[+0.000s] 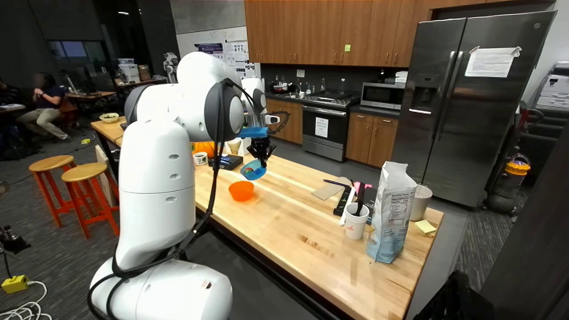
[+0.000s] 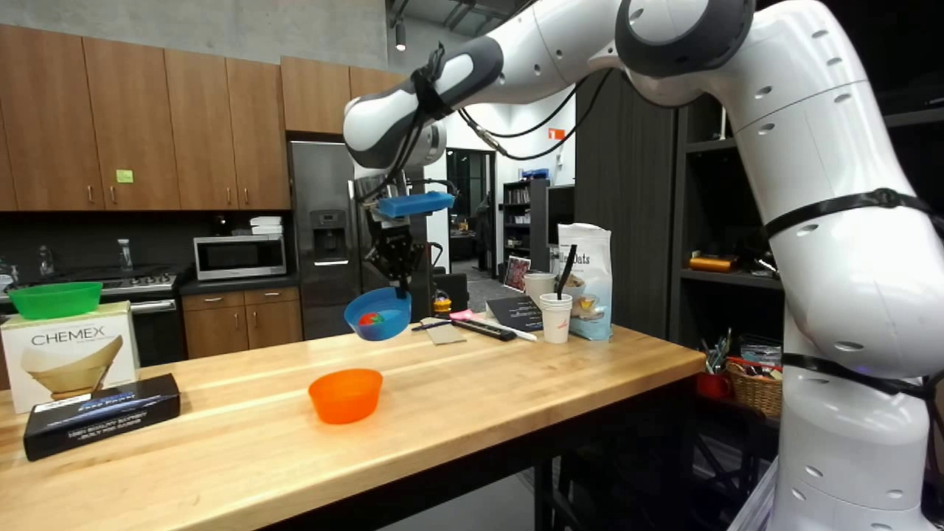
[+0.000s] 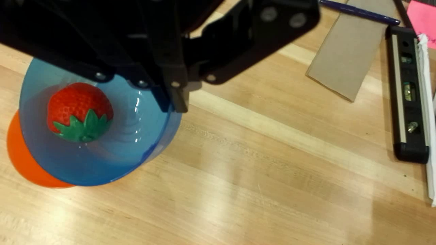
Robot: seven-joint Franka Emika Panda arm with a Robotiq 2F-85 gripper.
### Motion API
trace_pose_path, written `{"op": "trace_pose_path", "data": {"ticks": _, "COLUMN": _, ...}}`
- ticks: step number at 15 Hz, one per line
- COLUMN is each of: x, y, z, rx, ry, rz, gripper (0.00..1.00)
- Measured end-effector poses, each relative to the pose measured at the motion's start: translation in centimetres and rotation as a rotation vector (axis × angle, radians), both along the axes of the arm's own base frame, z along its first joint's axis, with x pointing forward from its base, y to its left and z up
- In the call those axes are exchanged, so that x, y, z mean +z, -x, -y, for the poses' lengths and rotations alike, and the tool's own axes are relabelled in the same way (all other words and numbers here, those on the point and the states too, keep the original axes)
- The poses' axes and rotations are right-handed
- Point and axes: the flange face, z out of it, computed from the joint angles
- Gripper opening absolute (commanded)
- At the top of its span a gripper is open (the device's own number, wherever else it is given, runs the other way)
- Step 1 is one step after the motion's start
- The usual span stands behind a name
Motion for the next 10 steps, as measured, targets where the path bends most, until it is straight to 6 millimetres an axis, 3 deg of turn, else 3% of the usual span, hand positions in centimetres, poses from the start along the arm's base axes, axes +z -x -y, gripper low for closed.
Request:
{"op": "trace_pose_path", "data": {"ticks": 6, "x": -0.1, "y": -0.7, "z": 0.2, "rx": 0.076, "ry": 0.003, "rz": -0.036, "gripper": 0.01}}
{"op": "trace_pose_path", "data": {"ticks": 10, "x": -2.6, "y": 0.0, "z": -2.9, "rx": 0.125, "ry": 0.01, "rz": -0.102, "gripper": 0.01}}
